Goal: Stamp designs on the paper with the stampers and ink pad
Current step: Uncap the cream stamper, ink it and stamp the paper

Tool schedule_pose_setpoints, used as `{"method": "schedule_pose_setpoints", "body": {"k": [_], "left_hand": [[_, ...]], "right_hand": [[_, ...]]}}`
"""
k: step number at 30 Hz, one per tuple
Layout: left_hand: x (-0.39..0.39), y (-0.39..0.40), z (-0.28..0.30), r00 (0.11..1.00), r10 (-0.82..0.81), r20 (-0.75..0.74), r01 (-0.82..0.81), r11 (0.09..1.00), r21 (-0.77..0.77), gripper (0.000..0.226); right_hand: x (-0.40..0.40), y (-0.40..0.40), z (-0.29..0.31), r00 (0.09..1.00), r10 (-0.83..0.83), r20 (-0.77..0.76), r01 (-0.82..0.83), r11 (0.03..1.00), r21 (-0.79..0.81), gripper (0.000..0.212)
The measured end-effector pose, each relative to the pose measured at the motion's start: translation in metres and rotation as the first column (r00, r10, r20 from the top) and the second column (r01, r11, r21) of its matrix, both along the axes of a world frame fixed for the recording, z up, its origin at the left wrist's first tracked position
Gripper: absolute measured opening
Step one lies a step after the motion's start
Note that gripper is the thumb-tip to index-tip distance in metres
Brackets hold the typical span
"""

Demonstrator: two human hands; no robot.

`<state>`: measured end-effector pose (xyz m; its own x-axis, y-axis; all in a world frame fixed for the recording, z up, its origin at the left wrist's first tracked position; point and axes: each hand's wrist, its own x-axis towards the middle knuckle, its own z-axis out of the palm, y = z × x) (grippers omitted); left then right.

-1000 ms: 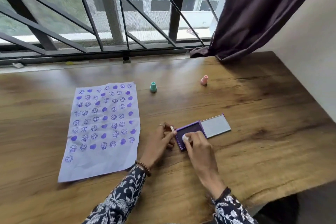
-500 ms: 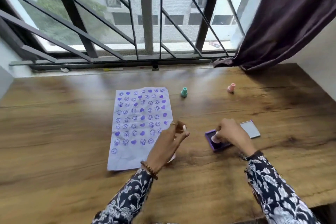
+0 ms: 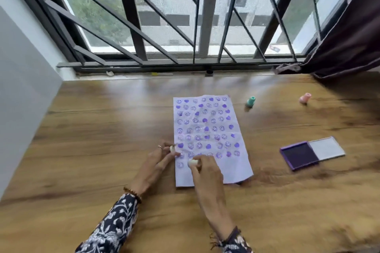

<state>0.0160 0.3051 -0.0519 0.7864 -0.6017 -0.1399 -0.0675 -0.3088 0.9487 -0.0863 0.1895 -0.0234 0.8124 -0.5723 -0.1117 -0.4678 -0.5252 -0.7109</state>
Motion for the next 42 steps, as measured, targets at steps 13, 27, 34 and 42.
{"method": "schedule_pose_setpoints", "body": {"k": [13,27,34,42], "left_hand": [[0.006,0.007,-0.005,0.997,-0.032,-0.069,0.030,0.999,-0.041,0.025],[0.008,0.008,0.002,0.998,0.027,-0.065,-0.032,0.995,-0.091,0.017],[-0.019,-0.028,0.028,0.961,-0.012,-0.276,-0.056,0.970,-0.236,0.028],[-0.040,-0.083,0.058,0.945,-0.068,-0.319,-0.010,0.972,-0.234,0.034]], "right_hand": [[0.019,0.004,-0.009,0.937,0.147,-0.316,-0.274,0.870,-0.409,0.019],[0.012,-0.067,0.022,0.992,-0.124,-0.030,0.117,0.784,0.609,0.012],[-0.018,-0.078,0.046,0.979,-0.090,0.185,-0.057,0.749,0.661,0.024],[-0.035,-0.116,0.058,0.963,-0.029,0.270,-0.118,0.849,0.514,0.028]]}}
